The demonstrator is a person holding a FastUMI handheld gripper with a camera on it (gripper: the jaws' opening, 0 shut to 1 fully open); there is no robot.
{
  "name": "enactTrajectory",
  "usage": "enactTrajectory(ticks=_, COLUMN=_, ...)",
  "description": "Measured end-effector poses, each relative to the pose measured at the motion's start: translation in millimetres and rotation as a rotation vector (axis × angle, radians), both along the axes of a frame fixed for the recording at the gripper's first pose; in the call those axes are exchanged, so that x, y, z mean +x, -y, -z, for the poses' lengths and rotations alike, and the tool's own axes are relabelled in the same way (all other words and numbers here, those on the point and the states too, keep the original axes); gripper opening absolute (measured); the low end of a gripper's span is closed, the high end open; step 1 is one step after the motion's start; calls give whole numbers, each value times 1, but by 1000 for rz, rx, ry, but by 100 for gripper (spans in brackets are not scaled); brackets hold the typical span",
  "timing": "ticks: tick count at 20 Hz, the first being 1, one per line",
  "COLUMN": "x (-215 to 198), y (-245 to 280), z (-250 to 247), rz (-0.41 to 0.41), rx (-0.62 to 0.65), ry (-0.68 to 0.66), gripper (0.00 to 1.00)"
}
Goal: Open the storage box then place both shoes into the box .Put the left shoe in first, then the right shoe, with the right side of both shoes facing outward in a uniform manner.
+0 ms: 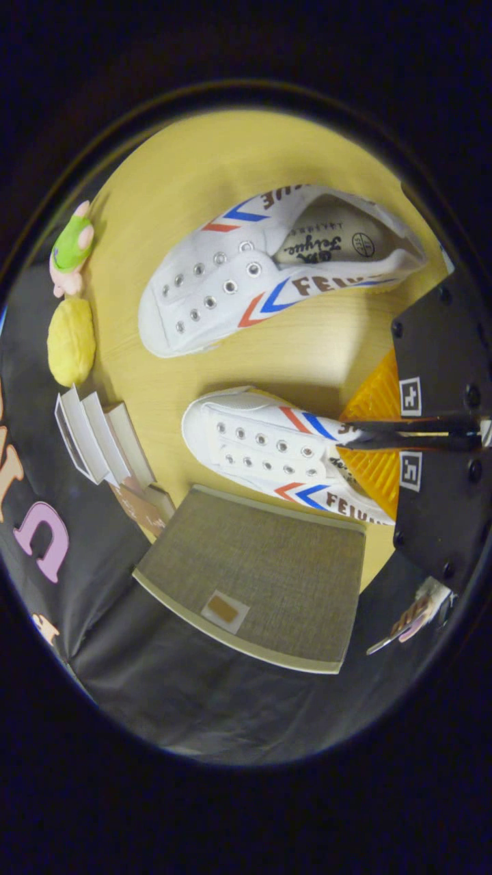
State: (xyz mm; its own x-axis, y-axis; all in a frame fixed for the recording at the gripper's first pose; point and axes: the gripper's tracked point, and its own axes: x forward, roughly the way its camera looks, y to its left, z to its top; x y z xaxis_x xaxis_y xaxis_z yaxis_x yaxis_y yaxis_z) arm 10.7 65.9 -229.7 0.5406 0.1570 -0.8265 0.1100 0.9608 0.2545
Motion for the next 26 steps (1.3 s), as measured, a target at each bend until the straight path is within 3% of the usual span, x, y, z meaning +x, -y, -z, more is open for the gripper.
enactTrajectory(ticks=12, x=17, y=-41, z=-42, rz=-17, rx=187, ry=108, gripper=4)
enactTrajectory(ticks=21, x=36, y=-56, z=-127, rz=-21, rx=260, ry=272, gripper=4)
enactTrajectory(ticks=26, x=41, y=-90, z=-168, rz=-74, rx=283, ry=332, gripper=4)
